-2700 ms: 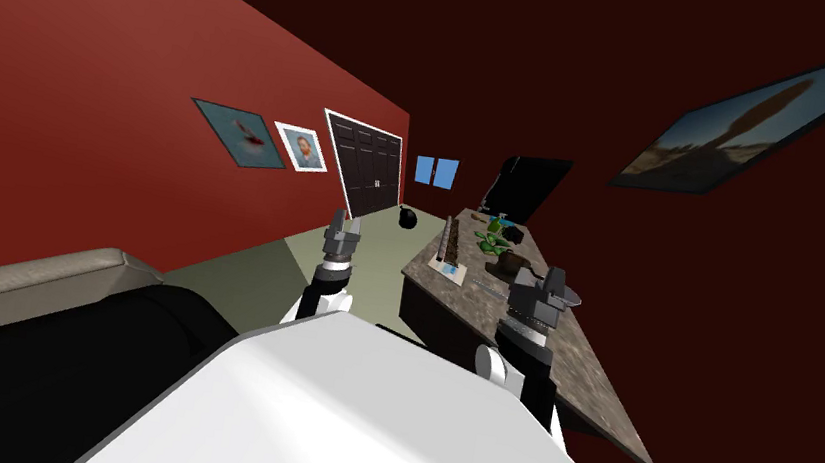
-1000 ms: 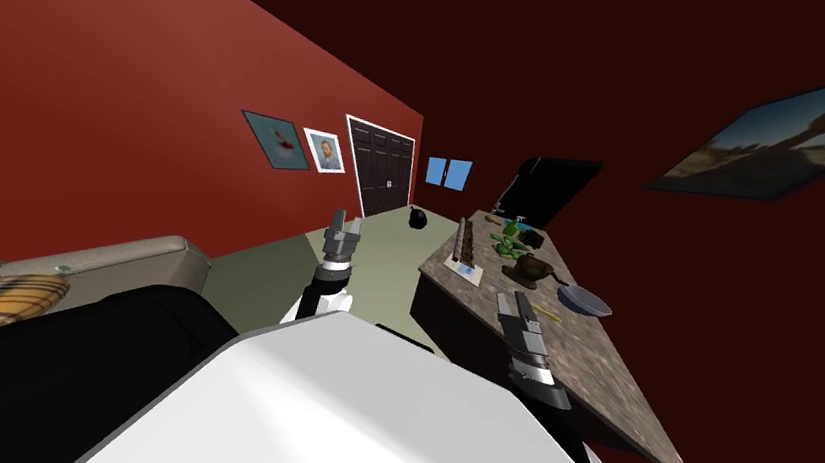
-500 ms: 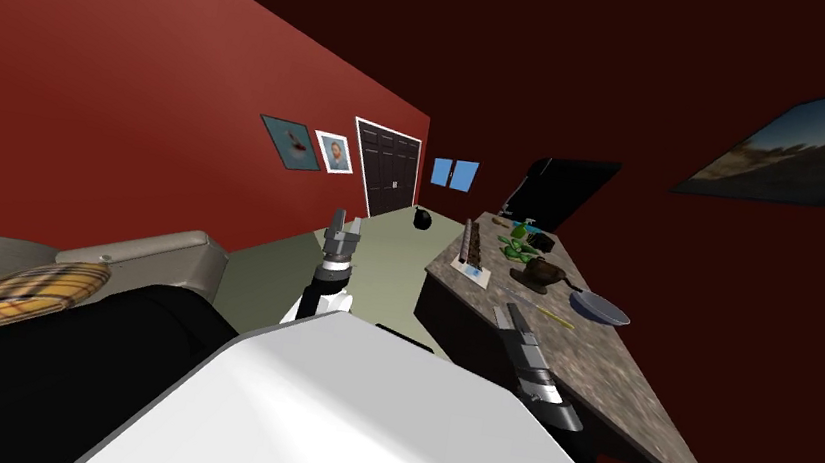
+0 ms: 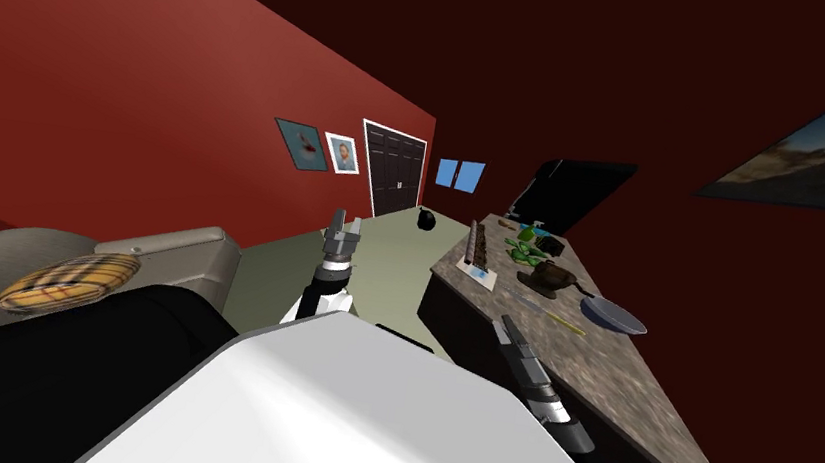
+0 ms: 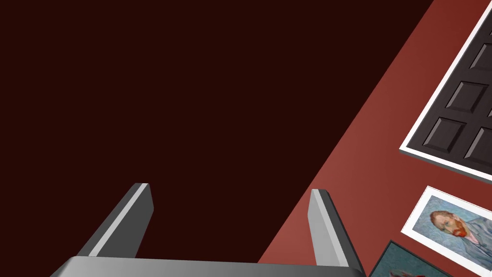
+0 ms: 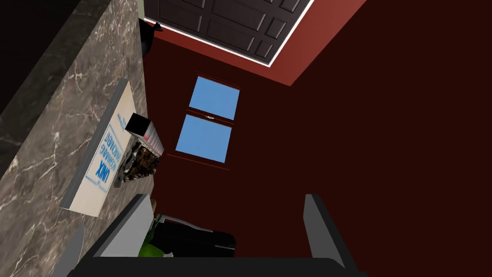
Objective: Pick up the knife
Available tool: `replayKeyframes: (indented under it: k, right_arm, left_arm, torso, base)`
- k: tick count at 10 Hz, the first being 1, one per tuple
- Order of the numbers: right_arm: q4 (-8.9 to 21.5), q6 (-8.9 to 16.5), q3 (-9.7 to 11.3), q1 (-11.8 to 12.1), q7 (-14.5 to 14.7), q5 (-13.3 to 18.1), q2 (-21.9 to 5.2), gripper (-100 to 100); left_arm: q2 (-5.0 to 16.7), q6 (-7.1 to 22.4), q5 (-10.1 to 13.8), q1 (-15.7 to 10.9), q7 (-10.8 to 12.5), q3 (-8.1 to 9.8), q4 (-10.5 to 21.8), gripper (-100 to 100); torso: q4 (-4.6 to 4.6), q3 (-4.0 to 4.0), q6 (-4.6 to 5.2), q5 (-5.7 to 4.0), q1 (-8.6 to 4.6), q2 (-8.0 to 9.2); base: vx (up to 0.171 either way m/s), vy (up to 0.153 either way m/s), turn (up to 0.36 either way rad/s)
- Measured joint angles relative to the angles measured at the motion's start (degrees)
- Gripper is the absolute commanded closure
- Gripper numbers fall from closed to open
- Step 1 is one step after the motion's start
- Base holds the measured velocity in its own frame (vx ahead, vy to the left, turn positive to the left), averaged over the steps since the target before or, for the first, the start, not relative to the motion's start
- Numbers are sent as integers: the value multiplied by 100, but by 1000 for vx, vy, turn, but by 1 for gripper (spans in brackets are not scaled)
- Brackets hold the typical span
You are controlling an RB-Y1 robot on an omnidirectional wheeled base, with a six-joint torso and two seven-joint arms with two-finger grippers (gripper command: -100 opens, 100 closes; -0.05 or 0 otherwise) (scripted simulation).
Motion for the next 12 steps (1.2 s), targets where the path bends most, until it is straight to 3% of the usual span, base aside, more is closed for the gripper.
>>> replayKeyframes:
  k: [4,6,12]
  right_arm:
    - [294,-75,35,252,-115,101,-592,-100]
    - [438,-100,45,259,-166,122,-896,-100]
    - [1197,-288,134,490,-295,347,-2038,-100]
  left_arm:
    - [0,0,0,0,0,0,0,0]
    - [0,0,0,0,0,0,0,0]
    - [0,0,0,0,0,0,0,0]
  torso:
    - [0,0,-1,1,5,0]
    - [-1,-4,1,-1,-4,-7]
    - [-1,-3,0,-1,-2,-6]
  base:
    - [-28,38,103]
    - [-12,23,66]
    - [-20,27,88]
